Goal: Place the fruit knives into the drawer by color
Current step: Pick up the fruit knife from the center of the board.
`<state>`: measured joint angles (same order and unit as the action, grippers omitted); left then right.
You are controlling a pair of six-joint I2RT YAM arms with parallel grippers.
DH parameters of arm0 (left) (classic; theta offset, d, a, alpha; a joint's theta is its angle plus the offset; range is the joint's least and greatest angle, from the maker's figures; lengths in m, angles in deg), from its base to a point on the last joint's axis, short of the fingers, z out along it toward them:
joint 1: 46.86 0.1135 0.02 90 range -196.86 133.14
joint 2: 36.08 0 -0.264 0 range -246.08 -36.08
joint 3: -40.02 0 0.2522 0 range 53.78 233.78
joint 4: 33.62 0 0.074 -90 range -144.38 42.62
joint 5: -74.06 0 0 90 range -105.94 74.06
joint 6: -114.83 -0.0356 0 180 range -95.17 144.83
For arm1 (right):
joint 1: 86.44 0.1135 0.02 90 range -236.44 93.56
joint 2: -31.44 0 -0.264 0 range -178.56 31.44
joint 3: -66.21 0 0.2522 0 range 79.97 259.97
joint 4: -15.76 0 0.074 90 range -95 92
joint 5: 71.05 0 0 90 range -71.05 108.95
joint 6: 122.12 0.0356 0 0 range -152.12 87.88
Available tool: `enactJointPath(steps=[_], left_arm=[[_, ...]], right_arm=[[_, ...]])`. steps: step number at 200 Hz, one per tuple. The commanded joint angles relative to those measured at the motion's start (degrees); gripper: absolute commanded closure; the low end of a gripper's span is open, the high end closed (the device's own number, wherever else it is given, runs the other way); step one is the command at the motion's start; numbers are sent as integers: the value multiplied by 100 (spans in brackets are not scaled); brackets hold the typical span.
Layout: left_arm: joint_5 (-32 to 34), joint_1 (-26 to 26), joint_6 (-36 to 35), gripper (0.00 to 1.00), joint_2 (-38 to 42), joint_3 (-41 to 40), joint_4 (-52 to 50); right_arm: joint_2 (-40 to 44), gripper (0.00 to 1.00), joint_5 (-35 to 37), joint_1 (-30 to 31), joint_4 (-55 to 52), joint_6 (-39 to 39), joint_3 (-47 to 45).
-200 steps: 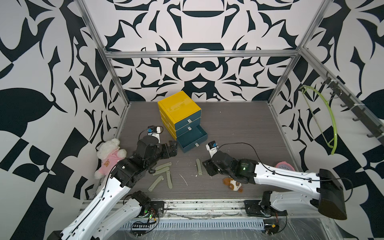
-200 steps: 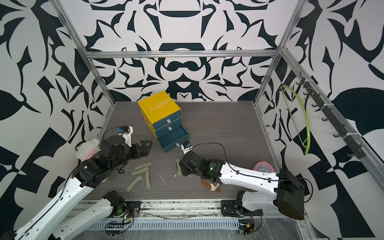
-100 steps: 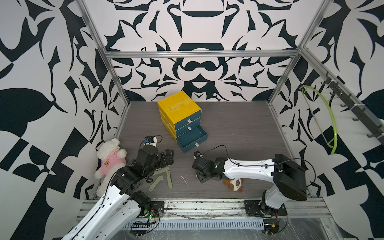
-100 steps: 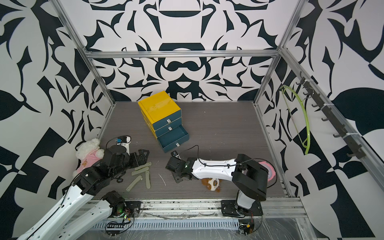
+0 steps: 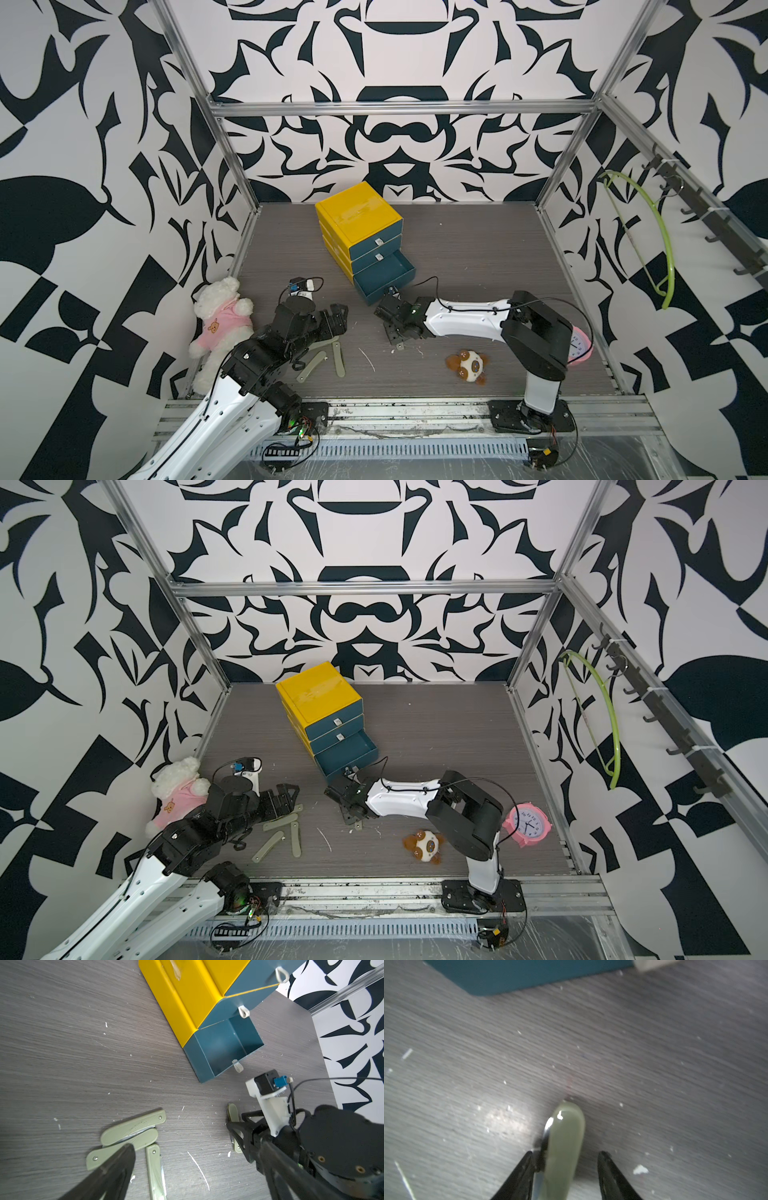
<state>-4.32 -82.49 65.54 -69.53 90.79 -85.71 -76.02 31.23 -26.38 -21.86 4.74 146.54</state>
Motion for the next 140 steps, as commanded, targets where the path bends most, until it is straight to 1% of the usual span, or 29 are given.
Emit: enactJointPath(steps=[1,23,48,85,104,120,140], left_arm=[[-99,-5,33,1,101,-93,129],[-125,-8,42,1,120,-114,148],[-142,-9,59,1,141,-125,128],[-214,-5,104,1,190,-186,187],[-230,-7,104,1,164,-195,202],[-226,-5,104,1,129,-195,194],[-226,-8,104,1,111,-195,194]], right_arm=[[-17,49,30,-103,229,222,218],[-198,51,-62,-134,182,215,380],[-343,57,-72,-130,-35,166,505],[-412,68,177,-134,-516,-40,560],[-355,70,208,-135,-575,-124,470],[-324,78,201,-134,-586,-172,399],[-140,84,203,-126,-337,-214,192]])
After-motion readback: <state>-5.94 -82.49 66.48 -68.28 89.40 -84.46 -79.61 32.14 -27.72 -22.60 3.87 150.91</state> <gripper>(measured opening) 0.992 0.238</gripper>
